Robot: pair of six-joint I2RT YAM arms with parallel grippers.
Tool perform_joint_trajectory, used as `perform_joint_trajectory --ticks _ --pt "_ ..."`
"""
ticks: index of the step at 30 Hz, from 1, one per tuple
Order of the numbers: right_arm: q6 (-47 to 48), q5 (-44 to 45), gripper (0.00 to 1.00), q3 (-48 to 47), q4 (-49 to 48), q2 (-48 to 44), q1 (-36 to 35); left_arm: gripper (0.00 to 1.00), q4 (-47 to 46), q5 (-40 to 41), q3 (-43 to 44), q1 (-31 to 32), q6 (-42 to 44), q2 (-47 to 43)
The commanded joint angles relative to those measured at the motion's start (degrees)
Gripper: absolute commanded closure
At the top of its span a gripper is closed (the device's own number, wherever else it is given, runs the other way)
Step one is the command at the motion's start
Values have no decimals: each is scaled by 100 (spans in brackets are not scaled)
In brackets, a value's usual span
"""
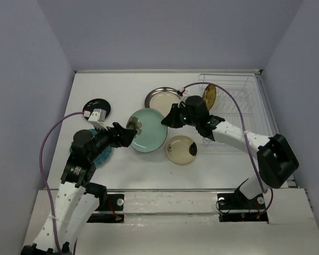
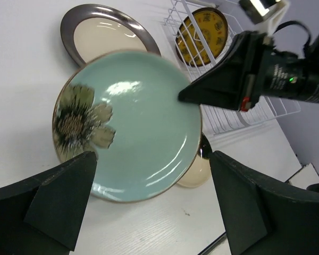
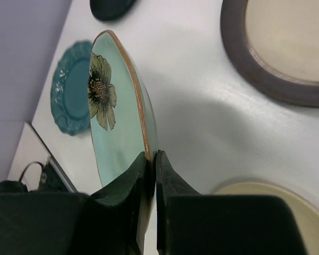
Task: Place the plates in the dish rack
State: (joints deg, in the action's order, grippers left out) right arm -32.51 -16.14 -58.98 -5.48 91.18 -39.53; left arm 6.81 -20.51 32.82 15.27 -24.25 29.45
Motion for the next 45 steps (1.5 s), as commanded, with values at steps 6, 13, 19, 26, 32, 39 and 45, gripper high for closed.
perform_joint_trajectory --ticks 6,13,19,26,32,39,45 --pt "51 1015 93 -983 563 -1742 1402 1 -189 -58 76 108 -1 -150" --pt "254 1588 93 -2510 1777 -2157 3756 1 -180 12 76 353 -10 -317" --pt "903 3115 93 -3312 2209 -1928 4480 1 -127 135 93 609 -18 -475" --pt "2635 4471 93 -3366 1603 -1744 4656 1 -92 214 111 978 -18 -634" --pt "3760 4383 93 -3234 1006 -1577 4709 1 -57 311 137 1259 -18 -721" --pt "4877 4260 93 -3155 653 -1173 4709 1 -4 443 155 1523 -36 -757" --pt "5272 4260 93 -2707 319 -1032 4709 1 22 504 172 1672 -18 -774"
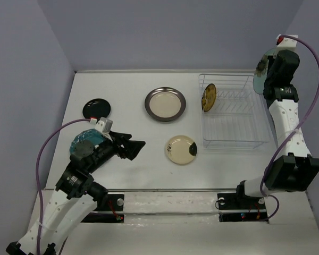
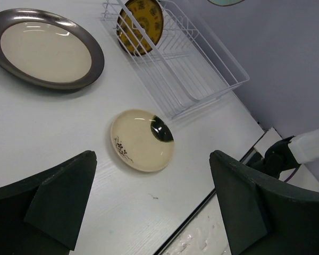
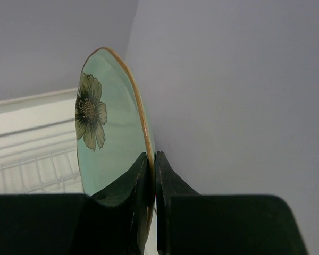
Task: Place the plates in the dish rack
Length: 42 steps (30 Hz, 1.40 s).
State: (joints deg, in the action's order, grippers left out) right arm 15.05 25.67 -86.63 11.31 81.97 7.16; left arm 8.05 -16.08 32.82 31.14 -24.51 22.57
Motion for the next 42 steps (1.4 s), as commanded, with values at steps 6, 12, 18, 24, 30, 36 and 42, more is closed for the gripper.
perform_joint_trajectory --ticks 6,12,18,24,30,36,42 --pt "552 17 93 287 -1403 82 40 1 -85 87 163 156 8 -86" --pt "464 -132 93 524 -1404 213 40 1 -76 105 181 165 -1 -77" --pt "262 -326 93 744 -1360 231 40 1 -85 105 172 174 8 -77" --pt "385 -265 93 797 -1351 328 40 1 -76 113 164 174 -1 -86" --pt "700 297 93 613 -1605 328 40 1 -76 113 172 182 -1 -59" --pt "789 544 93 305 -1729 258 40 1 -76 105 172 209 8 -42" --pt "675 299 93 637 -1676 275 40 1 -76 122 172 200 -1 -59"
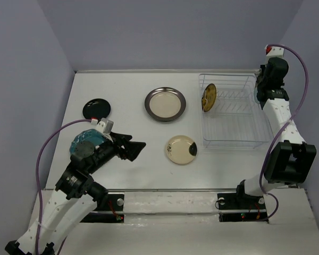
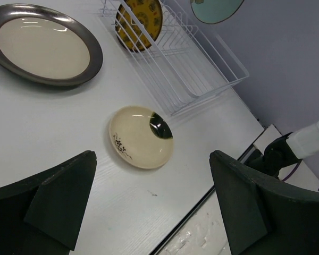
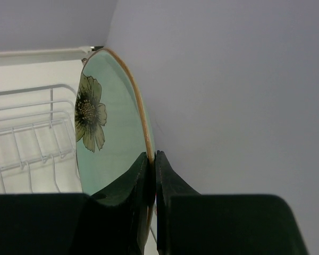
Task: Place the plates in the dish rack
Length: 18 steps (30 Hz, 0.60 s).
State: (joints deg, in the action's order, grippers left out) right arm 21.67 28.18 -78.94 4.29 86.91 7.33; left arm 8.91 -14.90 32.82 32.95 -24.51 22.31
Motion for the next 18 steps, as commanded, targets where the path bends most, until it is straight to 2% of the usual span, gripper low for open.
perform_joint_trajectory --ticks 1,10,18 --pt "-22 12 93 -79 -974 -210 23 1 -170 4 172 19 -1 -33" --pt "-189 -199 93 89 -825 -8 23 1 -170 22 181 27 -1 -42" --pt "-400 -769 93 256 -545 194 23 1 -126 180 181 19 -10 -7"
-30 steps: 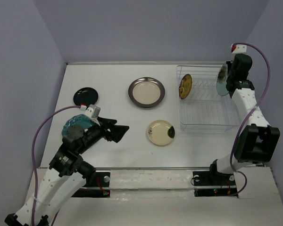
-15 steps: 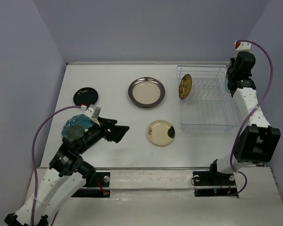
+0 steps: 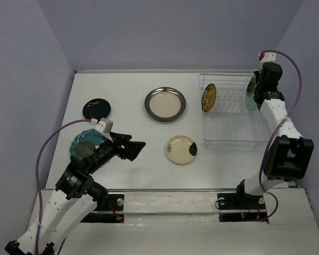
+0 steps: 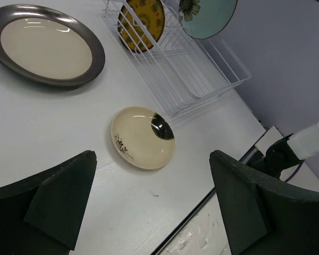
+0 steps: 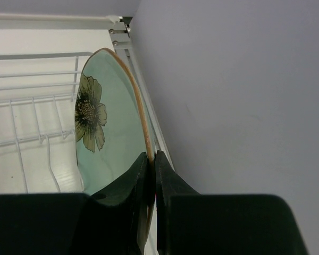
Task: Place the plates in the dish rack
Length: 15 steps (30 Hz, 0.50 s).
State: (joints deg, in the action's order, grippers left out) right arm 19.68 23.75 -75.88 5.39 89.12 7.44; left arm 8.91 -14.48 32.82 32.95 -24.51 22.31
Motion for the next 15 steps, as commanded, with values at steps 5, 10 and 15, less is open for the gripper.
perform_joint_trajectory --ticks 5,10,15 --pt "-517 -345 92 -129 -293 272 12 1 -91 323 181 10 -45 151" --pt "-1193 -547 71 -76 -336 158 12 1 -73 341 181 -34 -89 353" --pt "-2465 -336 27 -410 31 9 12 1 23 683 199 -43 -281 643"
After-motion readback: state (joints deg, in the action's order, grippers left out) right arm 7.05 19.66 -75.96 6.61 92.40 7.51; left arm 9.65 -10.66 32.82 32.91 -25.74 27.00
